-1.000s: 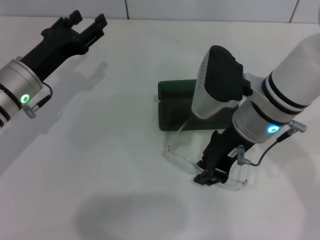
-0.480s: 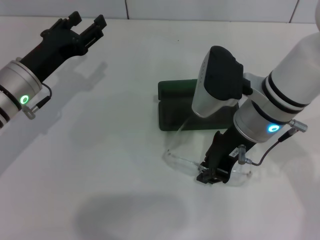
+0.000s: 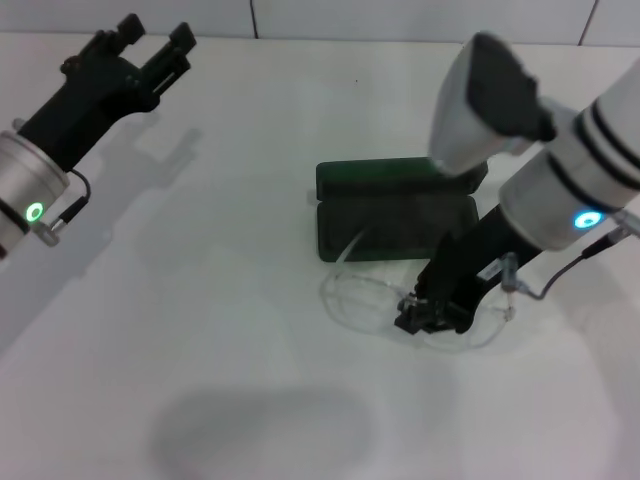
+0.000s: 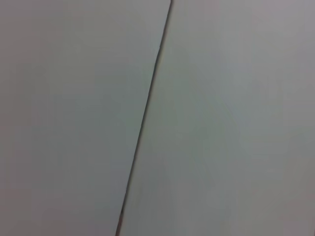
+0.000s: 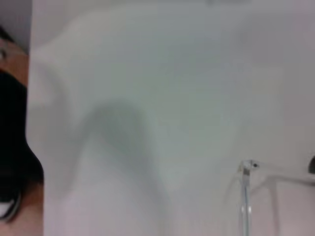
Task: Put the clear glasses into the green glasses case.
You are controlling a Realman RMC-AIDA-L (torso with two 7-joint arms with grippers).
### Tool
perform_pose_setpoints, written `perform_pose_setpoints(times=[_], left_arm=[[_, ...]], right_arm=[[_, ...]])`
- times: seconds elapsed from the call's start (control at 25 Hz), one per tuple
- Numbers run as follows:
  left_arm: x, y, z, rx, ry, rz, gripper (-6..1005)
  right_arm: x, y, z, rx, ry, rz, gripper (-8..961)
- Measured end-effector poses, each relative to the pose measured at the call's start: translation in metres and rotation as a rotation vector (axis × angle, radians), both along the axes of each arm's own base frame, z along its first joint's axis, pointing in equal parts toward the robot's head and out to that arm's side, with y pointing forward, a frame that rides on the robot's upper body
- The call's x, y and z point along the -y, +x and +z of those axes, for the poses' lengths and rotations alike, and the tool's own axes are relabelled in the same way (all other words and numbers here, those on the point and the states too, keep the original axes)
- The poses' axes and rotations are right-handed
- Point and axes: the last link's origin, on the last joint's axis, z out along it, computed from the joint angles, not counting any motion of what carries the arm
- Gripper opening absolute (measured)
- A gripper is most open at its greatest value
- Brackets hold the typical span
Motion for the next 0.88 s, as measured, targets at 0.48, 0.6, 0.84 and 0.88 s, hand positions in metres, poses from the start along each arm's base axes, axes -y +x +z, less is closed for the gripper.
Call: perform_pose_setpoints(times=[0.48, 0.6, 0.84, 0.88], left_arm=[[0.013, -0.015, 0.004, 0.101, 0.055, 0.058, 741], [0.013, -0.016, 0.003, 0.094, 0.059, 0.06, 740], [0.018, -0.016, -0.001, 0.06, 0.127, 0.047, 713], [0.02, -0.017, -0.002, 0.07, 0.149, 0.049, 708]], right_arm=[[0.001, 0.016, 0.06, -0.323, 0.063, -0.05, 127], [0.003, 0.025, 0.072, -0.428, 0.088, -0.037, 126], [0.013, 0.044, 0.081, -0.686, 0.11, 0.052, 125], [0.015, 0.047, 0.081, -0.726, 0.117, 0.069, 125]])
